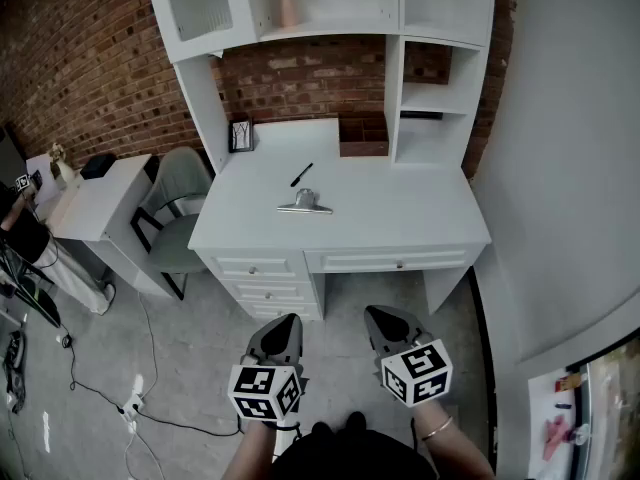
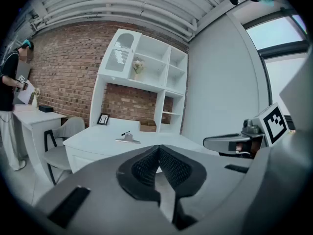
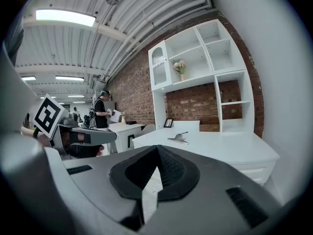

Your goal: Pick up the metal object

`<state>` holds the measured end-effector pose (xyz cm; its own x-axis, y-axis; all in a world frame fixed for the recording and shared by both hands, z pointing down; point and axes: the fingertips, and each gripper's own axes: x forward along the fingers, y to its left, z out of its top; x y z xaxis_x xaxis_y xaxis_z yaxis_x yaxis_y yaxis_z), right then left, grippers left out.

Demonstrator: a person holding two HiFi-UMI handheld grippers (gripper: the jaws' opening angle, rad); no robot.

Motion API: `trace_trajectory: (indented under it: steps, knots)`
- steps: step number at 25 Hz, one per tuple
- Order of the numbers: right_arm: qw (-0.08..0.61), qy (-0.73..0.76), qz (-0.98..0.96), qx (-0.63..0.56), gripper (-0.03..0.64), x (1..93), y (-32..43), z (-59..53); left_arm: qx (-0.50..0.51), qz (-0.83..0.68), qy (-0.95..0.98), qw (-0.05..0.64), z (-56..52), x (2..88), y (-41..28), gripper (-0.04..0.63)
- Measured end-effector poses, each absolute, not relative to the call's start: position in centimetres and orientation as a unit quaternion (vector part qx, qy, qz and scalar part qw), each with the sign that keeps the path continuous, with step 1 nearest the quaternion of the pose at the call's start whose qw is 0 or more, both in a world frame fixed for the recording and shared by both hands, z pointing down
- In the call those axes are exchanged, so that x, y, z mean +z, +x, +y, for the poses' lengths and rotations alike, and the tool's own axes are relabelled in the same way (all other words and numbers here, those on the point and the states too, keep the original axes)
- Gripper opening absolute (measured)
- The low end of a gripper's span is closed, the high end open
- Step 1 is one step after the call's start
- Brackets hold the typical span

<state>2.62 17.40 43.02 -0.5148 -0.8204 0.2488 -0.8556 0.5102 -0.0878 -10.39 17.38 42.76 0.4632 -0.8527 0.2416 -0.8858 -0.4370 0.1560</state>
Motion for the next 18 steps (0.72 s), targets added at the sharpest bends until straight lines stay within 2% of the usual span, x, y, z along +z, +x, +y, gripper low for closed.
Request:
trace_trajectory:
  steps: [18]
  knots:
    - [0.091, 0.455, -0.878, 0.117, 0.005, 44.2, 2.9, 15.6, 0.058, -0.548, 0.823, 0.137, 14.0, 43.1, -12.8, 0.018]
